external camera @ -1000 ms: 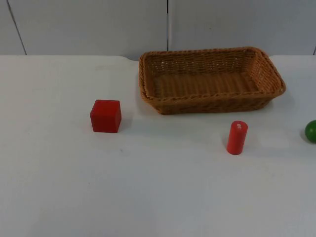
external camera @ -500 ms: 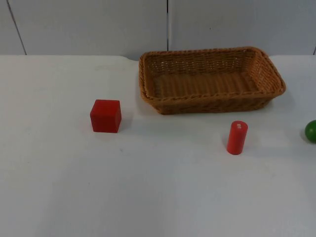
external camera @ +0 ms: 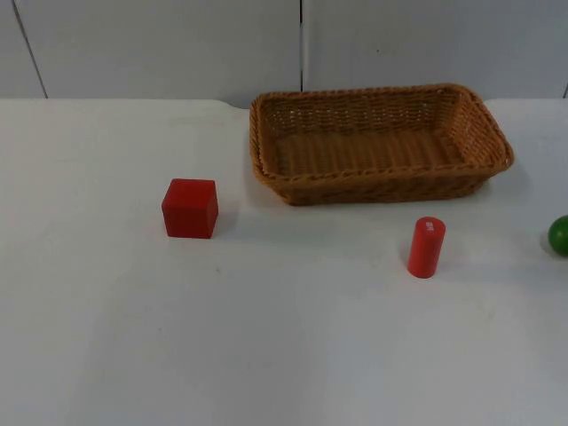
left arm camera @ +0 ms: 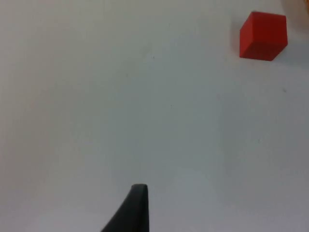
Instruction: Pick up the basket with the left hand and place the object to the left of the red cylinder into the basket with the right hand.
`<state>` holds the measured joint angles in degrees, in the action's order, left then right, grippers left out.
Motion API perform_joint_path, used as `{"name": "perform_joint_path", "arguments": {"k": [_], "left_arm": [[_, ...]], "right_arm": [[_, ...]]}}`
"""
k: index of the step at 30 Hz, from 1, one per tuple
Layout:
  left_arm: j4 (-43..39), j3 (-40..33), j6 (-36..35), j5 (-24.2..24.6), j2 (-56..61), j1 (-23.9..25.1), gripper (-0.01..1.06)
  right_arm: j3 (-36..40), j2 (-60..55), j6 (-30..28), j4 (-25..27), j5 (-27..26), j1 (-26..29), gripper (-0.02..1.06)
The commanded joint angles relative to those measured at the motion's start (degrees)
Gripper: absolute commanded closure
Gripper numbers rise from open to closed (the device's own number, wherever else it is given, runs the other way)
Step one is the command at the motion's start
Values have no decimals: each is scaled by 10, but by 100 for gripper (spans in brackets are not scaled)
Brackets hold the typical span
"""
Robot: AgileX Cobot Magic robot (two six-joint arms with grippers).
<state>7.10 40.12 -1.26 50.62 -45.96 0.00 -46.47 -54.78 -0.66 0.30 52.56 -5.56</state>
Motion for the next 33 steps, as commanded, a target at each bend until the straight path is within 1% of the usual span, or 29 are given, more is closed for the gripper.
{"name": "perform_joint_path", "arguments": {"k": [1, 5, 8, 9, 12, 13, 15, 17, 18, 19, 20, 24, 25, 28, 30, 31, 33], "left_arm": [[13, 4, 13, -4, -10, 1, 0], [32, 6, 31, -4, -40, 1, 0], [49, 25, 53, -8, -89, 1, 2], [49, 25, 53, -8, -89, 1, 2], [68, 63, 76, -17, -158, 1, 6], [80, 87, 92, -24, -193, 0, 8], [86, 96, 98, -27, -207, 0, 8], [116, 146, 122, -37, -277, 0, 8], [120, 158, 129, -37, -293, 0, 8], [142, 197, 146, -36, -343, 0, 8], [142, 197, 146, -36, -343, 0, 8], [156, 319, 158, -30, -475, -23, 8], [156, 319, 158, -30, -475, -23, 8], [156, 434, 158, -13, -575, -56, 8], [156, 520, 141, 8, -643, -75, 8], [156, 520, 141, 8, -643, -75, 8], [156, 630, 127, 39, -720, -95, 8]], "right_arm": [[-3, -15, -5, 0, -8, 3, -1], [-3, -23, -5, 0, -15, 3, -1], [-3, -23, -5, 0, -17, 3, -1], [-3, -23, -5, 0, -17, 3, -1], [-3, -23, -5, 0, -17, 3, -1], [-3, -23, -5, 0, -17, 3, -1], [-3, -23, -5, 0, -17, 3, -1], [-3, -23, -5, 0, -17, 3, -1], [-3, -23, -5, 0, -19, 3, -1], [-3, -23, -5, 0, -19, 3, -1], [-3, -23, -5, 0, -19, 3, -1], [-3, -23, -5, 0, -19, 3, -1], [-3, -23, -5, 0, -19, 3, -1], [-3, -23, -5, 0, -17, 3, -1], [-3, -23, -5, 0, -17, 3, -1], [-3, -23, -5, 0, -17, 3, -1], [-3, -23, -5, -3, -20, 3, -1]]}}
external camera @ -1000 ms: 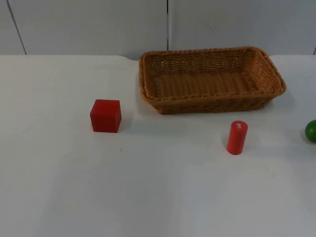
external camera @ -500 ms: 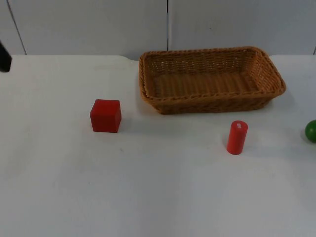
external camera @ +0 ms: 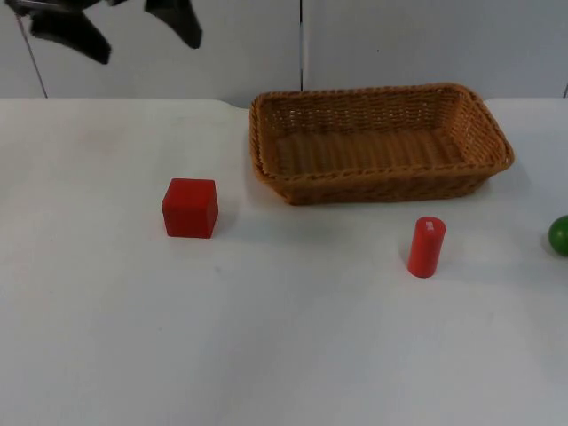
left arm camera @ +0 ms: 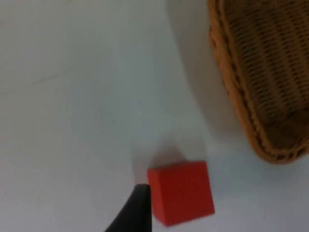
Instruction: Pick up the basket with the left hand and place the object to the left of the red cylinder into the basket with the right hand.
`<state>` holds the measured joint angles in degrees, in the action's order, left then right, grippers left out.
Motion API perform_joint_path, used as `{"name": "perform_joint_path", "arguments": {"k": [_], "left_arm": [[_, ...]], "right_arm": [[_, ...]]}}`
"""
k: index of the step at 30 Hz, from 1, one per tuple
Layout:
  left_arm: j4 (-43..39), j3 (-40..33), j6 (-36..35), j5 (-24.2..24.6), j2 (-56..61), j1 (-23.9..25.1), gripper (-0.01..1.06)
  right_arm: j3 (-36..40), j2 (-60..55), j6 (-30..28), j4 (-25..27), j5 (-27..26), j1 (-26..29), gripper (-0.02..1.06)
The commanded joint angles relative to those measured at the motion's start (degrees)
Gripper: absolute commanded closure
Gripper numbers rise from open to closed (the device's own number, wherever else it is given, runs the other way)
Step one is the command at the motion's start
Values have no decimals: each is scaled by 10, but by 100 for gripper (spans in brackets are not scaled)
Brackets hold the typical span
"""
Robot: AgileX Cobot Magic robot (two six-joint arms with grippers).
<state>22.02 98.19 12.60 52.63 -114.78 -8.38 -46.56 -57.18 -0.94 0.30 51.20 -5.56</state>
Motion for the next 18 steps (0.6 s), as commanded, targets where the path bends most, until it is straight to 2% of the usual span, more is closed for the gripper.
{"name": "perform_joint_path", "arguments": {"k": [1, 2, 3, 5, 7, 8, 11, 13, 18], "left_arm": [[7, 92, -19, 37, -63, -18, 8], [5, 133, -27, 51, -99, -25, 8], [5, 133, -27, 51, -99, -25, 8], [-4, 248, -52, 73, -179, -42, 8], [-8, 323, -76, 93, -241, -48, 8], [-8, 323, -76, 93, -241, -48, 8], [-8, 415, -98, 113, -313, -50, 9], [3, 445, -103, 113, -344, -53, 9], [21, 446, -103, 90, -376, -60, 9]], "right_arm": [[-2, 1, -2, -3, -6, 3, -1], [-2, 1, -2, -3, -6, 3, -1], [-2, 1, -2, -3, -6, 3, -1], [-2, 1, -2, -3, -10, 3, -1], [-2, 1, -2, -3, -12, 3, -1], [-2, 1, -2, -3, -12, 3, -1], [-2, 1, -2, -3, -13, 3, -1], [-2, 1, -2, -3, -13, 3, -1], [-2, 1, -2, -3, -20, 3, -1]]}}
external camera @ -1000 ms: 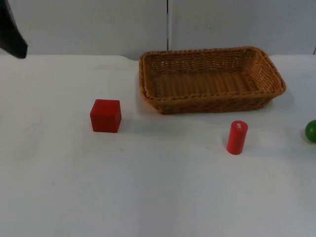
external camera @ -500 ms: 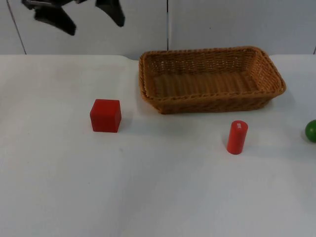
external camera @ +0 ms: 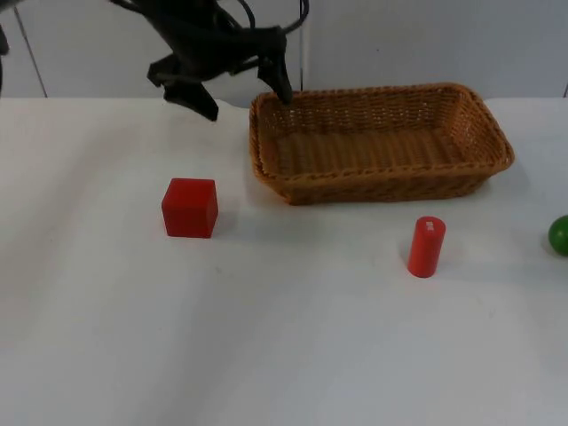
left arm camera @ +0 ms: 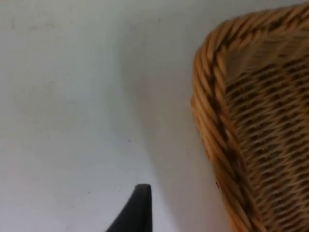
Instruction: Pick up the basket with the left hand and place the object to the left of the red cylinder into the basket with the right hand.
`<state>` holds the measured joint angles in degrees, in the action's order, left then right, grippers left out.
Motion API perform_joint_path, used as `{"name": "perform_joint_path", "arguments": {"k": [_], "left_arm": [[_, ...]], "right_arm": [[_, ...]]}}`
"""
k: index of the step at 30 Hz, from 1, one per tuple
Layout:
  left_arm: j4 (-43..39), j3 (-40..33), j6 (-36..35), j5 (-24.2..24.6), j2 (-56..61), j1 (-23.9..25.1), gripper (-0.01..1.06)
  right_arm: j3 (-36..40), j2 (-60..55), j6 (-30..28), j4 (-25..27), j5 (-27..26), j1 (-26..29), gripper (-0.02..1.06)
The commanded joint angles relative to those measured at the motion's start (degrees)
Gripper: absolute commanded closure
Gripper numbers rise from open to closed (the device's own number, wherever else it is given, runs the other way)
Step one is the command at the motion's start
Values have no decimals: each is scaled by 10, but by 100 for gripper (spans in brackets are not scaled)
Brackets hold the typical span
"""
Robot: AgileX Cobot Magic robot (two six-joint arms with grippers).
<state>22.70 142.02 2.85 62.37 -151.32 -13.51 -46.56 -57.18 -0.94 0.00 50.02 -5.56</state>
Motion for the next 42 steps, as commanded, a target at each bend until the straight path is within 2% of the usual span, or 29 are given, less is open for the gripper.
{"name": "perform_joint_path", "arguments": {"k": [1, 7, 11, 13, 15, 16, 17, 18, 19, 20, 22, 24, 33, 40, 42], "left_arm": [[14, 7, -6, -7, -11, -9, 9], [21, 11, -2, -18, -43, -25, 9], [22, 11, -2, -24, -56, -31, 14], [25, 11, -2, -27, -62, -34, 21], [24, 11, -2, -29, -64, -35, 34], [24, 11, -2, -29, -64, -35, 34], [24, 11, -2, -30, -64, -35, 41], [24, 11, -2, -37, -64, -35, 58], [26, 11, -2, -43, -64, -35, 67], [26, 11, -2, -43, -64, -35, 67], [35, 11, -3, -58, -64, -35, 88], [37, 11, -20, -75, -64, -35, 103], [40, 11, -66, -123, -64, -35, 105], [75, 11, -67, -131, -64, -35, 105], [86, 12, -75, -116, -59, -32, 105]], "right_arm": [[-2, 1, -2, 0, -8, 3, -1], [-2, 1, -2, 0, -13, 3, -1], [-2, 1, -2, 0, -13, 3, -1], [-2, 1, -2, 0, -13, 3, -1], [-2, 1, -2, 0, -13, 3, -1], [-2, 1, -2, 0, -13, 3, -1], [-2, 1, -2, 0, -13, 3, -1], [-2, 1, -2, 0, -13, 3, -1], [-2, 1, -2, 0, -13, 3, -1], [-2, 1, -2, 0, -13, 3, -1], [-2, 1, -2, 0, -13, 3, -1], [-2, 1, -2, 0, -13, 3, -1], [-2, 1, -2, 0, -6, 3, -1], [-2, 1, -2, 0, -6, 3, -1], [-2, 1, -2, 0, -6, 3, -1]]}}
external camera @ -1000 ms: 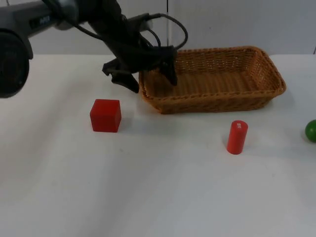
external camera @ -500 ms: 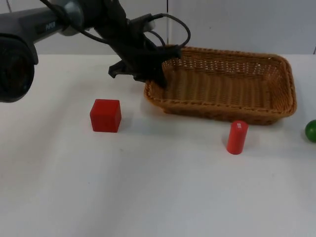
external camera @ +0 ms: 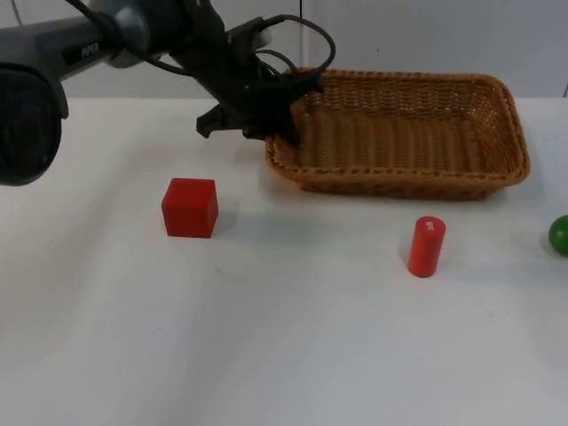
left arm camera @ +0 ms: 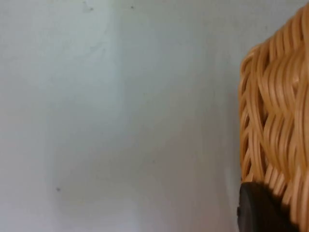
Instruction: Pick up the basket with the left hand and place the object to the left of the red cylinder into the basket with the right hand.
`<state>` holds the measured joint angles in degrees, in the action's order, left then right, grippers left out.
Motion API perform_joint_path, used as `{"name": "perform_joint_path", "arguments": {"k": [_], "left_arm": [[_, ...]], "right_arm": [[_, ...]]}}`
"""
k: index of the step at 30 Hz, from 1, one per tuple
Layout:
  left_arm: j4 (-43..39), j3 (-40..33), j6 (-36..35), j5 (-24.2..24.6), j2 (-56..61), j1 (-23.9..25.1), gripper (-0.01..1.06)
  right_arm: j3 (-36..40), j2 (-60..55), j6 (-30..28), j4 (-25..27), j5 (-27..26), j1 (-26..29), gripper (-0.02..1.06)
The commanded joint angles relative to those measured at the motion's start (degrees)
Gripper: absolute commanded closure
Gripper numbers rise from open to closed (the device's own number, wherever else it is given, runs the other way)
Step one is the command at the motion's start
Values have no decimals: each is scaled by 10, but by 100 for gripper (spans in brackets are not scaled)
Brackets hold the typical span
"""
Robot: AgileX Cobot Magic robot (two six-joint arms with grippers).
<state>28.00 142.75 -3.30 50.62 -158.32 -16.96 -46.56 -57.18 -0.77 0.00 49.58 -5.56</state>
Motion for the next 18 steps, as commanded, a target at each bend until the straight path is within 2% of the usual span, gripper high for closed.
{"name": "perform_joint_path", "arguments": {"k": [1, 2, 4, 6, 11, 18], "left_arm": [[38, 5, -21, 15, 15, 4, 105], [38, 5, -21, 15, 15, 4, 105], [43, 5, -41, 47, 41, 11, 105], [43, 5, -46, 51, 45, 11, 105], [43, 5, -61, 94, 135, 11, 105], [23, 5, -78, 193, 213, 18, 105]], "right_arm": [[-2, 1, -3, 0, -1, 3, -1], [-2, 1, -3, 0, -1, 3, -1], [-2, 1, -3, 0, -1, 3, -1], [-2, 1, -3, 0, -1, 3, -1], [-2, 1, -3, 0, 2, 3, -1], [-2, 1, -3, -3, 3, 3, -1]]}}
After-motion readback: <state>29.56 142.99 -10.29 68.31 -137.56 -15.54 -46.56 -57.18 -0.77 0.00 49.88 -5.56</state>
